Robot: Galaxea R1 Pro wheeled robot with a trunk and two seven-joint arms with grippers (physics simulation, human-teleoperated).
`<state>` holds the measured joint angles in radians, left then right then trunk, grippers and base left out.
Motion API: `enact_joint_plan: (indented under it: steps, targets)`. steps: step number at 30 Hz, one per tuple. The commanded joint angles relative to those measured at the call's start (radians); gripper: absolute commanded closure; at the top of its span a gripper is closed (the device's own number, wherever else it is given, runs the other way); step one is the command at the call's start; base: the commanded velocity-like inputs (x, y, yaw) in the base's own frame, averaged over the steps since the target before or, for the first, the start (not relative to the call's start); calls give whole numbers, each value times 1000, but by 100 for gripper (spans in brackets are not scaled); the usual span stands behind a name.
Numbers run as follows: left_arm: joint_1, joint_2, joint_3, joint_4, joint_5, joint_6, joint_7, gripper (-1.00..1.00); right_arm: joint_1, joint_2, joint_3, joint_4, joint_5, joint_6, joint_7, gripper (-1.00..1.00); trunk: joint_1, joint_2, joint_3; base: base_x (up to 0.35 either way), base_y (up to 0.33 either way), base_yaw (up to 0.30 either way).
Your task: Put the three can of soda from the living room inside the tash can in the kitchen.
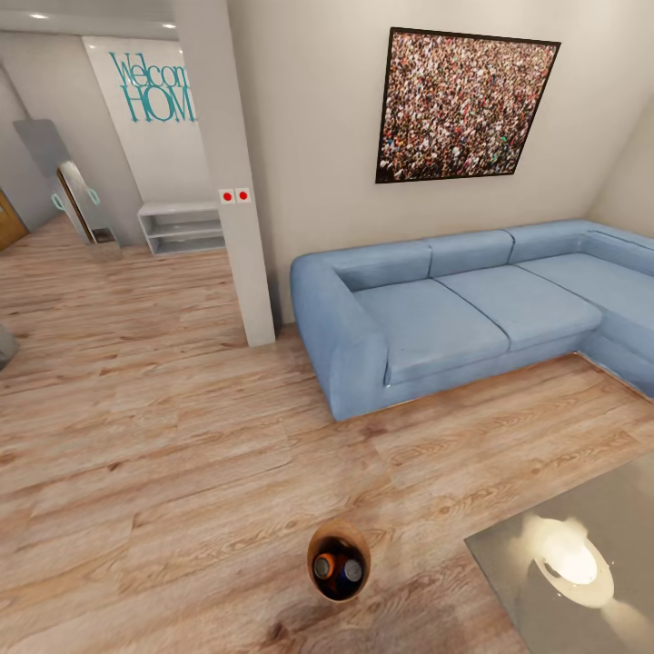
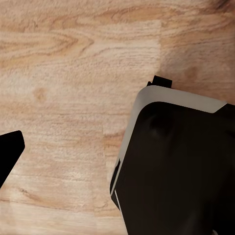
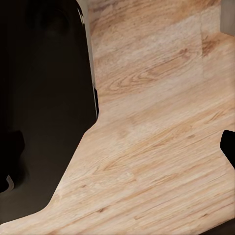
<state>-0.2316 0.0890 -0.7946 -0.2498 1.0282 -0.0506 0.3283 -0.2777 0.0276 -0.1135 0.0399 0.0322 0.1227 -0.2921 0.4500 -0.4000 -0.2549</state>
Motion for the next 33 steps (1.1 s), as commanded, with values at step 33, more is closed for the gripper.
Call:
enact_joint_plan:
  steps: [33]
  targets:
    - [0,0,0,0,0,0,0,-100,0,0,0,0,0,0,-1,-100,0,0,0,0,0,0]
